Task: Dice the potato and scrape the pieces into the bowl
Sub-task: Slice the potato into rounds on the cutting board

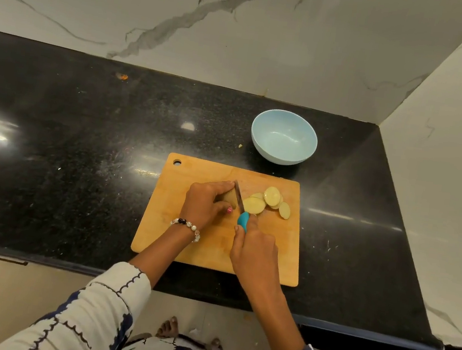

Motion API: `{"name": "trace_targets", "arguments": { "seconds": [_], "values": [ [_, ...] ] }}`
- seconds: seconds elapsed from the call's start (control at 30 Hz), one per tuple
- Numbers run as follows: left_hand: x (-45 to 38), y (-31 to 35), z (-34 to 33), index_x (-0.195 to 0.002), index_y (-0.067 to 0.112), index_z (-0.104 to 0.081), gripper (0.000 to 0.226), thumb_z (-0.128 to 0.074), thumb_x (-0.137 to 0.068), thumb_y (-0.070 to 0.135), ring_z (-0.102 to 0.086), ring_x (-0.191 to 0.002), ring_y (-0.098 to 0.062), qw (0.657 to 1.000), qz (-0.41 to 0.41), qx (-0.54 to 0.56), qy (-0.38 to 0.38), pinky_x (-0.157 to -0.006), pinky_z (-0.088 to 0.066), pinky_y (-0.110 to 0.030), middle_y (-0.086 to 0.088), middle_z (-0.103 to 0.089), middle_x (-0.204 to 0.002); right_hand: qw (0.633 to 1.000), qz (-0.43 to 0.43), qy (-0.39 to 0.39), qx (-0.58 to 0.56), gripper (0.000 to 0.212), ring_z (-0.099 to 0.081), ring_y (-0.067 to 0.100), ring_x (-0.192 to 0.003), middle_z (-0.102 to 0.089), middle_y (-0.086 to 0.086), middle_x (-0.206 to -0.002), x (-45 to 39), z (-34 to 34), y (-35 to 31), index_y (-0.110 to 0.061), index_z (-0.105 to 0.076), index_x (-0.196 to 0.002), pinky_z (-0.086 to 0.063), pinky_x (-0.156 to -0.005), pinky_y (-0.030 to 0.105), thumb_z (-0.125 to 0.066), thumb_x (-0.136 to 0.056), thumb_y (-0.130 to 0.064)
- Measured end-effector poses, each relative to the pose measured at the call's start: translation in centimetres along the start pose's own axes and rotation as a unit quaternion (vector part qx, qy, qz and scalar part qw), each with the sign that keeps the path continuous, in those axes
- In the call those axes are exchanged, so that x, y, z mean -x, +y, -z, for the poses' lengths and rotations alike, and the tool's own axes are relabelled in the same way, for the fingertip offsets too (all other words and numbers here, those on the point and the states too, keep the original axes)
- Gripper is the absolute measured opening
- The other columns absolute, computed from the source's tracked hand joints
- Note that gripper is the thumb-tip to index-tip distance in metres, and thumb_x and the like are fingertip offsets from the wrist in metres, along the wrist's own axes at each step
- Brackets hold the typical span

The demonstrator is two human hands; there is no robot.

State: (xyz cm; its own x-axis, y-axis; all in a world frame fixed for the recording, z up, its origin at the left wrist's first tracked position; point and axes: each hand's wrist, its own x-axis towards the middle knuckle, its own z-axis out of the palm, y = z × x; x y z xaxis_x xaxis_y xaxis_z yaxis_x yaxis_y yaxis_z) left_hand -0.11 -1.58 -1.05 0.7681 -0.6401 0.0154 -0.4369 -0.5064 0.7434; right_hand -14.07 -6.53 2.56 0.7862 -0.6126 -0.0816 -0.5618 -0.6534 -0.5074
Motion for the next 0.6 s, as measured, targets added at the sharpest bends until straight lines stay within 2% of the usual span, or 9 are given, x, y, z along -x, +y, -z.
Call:
{"name": "trace_targets", "arguments": {
  "seconds": [0.1, 0.2, 0.4, 0.5, 0.6],
  "values": [
    [0.0, -0.1, -0.1, -0.122, 0.012, -0.06, 0.054, -0.077, -0.071, 0.009, -0.056, -0.117, -0.013, 1.0, -0.001, 0.001, 0.001, -0.1, -0.036, -0.015, -0.003, -0.062, -0.123, 1.0, -0.004, -0.004, 0.031, 0.045, -0.051, 0.011, -0.067, -0.053, 0.001, -0.082, -0.2, -0.2, -0.2, -0.009, -0.034, -0.14, -0.035, -0.054, 0.021, -0.031, -0.102, -0.033],
    [-0.2, -0.2, -0.2, -0.122, 0.011, -0.06, 0.054, -0.077, -0.07, 0.008, -0.055, -0.118, -0.014, 1.0, -0.004, 0.003, -0.005, -0.102, -0.037, -0.019, -0.004, -0.061, -0.123, 0.997, -0.011, -0.015, 0.08, 0.046, -0.058, 0.018, -0.077, -0.06, 0.008, -0.095, -0.3, -0.4, -0.6, -0.004, -0.029, -0.141, -0.036, -0.059, 0.024, -0.03, -0.102, -0.029],
    [-0.7, -0.2, 0.0, -0.119, 0.009, -0.062, 0.052, -0.077, -0.069, 0.006, -0.056, -0.117, -0.014, 1.0, -0.003, 0.001, -0.017, -0.101, -0.035, -0.015, -0.006, -0.062, -0.122, 0.994, -0.009, -0.033, 0.104, 0.032, -0.049, 0.015, -0.069, -0.06, 0.01, -0.096, -1.7, 0.0, -1.8, -0.001, -0.041, -0.128, -0.039, -0.059, 0.024, -0.036, -0.1, -0.017],
    [-0.5, -0.3, -0.1, -0.117, 0.01, -0.064, 0.048, -0.076, -0.07, 0.004, -0.057, -0.116, -0.015, 1.0, -0.01, 0.002, -0.006, -0.101, -0.038, -0.018, -0.006, -0.063, -0.12, 0.992, 0.022, -0.06, 0.11, 0.025, -0.059, 0.023, -0.082, -0.058, 0.014, -0.104, -3.0, 0.5, -2.6, -0.001, -0.05, -0.118, -0.04, -0.063, 0.025, -0.037, -0.099, -0.012],
    [-0.4, -0.4, -0.2, -0.117, 0.01, -0.063, 0.048, -0.076, -0.071, 0.006, -0.058, -0.114, -0.016, 1.0, -0.019, 0.001, 0.002, -0.1, -0.04, -0.019, -0.005, -0.063, -0.12, 0.991, 0.038, -0.065, 0.106, 0.023, -0.06, 0.025, -0.088, -0.057, 0.015, -0.106, -3.7, 0.6, -2.7, -0.002, -0.054, -0.114, -0.039, -0.065, 0.025, -0.039, -0.098, -0.009]
  ]
}}
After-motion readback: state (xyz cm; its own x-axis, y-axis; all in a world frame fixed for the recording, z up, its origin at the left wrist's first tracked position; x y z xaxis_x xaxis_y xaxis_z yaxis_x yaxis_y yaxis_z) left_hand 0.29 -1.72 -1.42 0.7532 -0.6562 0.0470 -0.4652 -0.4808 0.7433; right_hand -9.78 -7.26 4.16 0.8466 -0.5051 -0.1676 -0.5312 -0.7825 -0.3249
